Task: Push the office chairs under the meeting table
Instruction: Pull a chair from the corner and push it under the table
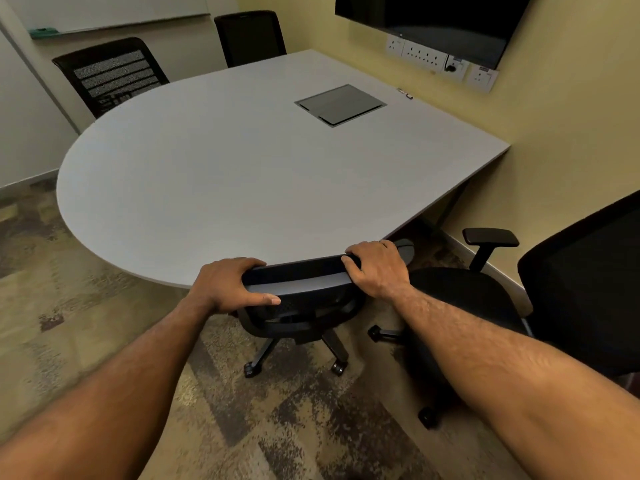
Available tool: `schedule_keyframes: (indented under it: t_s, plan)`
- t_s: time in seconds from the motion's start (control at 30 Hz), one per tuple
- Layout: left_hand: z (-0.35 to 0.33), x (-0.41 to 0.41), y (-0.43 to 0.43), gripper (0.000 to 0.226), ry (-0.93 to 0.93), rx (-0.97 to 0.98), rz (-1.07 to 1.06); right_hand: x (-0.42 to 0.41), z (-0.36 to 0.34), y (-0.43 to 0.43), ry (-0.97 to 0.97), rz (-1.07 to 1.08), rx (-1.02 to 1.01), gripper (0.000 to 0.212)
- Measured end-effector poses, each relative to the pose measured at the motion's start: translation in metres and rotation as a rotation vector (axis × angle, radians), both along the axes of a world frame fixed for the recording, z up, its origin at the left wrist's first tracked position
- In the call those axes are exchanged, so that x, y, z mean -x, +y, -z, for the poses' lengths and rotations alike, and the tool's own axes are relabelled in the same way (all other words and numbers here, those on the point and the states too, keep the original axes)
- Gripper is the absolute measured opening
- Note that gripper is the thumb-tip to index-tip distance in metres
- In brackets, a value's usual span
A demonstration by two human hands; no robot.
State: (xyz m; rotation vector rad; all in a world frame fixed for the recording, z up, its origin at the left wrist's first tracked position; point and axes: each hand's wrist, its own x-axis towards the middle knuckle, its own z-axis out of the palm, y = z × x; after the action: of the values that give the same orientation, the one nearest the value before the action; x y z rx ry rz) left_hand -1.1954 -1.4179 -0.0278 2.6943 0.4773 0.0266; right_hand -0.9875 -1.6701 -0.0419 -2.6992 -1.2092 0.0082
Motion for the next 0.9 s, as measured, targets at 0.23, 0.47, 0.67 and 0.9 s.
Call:
schedule_keyframes:
  t_s: [0.23,0.47,0.67,0.9]
  plan:
    - [0.004,-0.017,-0.01,0.102,-0.037,-0.011,-0.017,-0.027,-0.002,-0.003,0.032,-0.026,0.029,0.054]
    - [0.006,-0.027,-0.017,0.102,-0.036,-0.035,-0.041,-0.043,-0.006,-0.004,0.054,-0.061,0.073,0.05]
    - [0.005,-0.036,-0.029,0.1,-0.031,-0.031,-0.06,-0.047,-0.006,-0.008,0.038,0.057,0.125,0.049]
    - [0.004,-0.037,-0.041,0.094,0.012,-0.063,-0.002,-0.047,-0.002,-0.014,0.106,0.168,0.152,0.056]
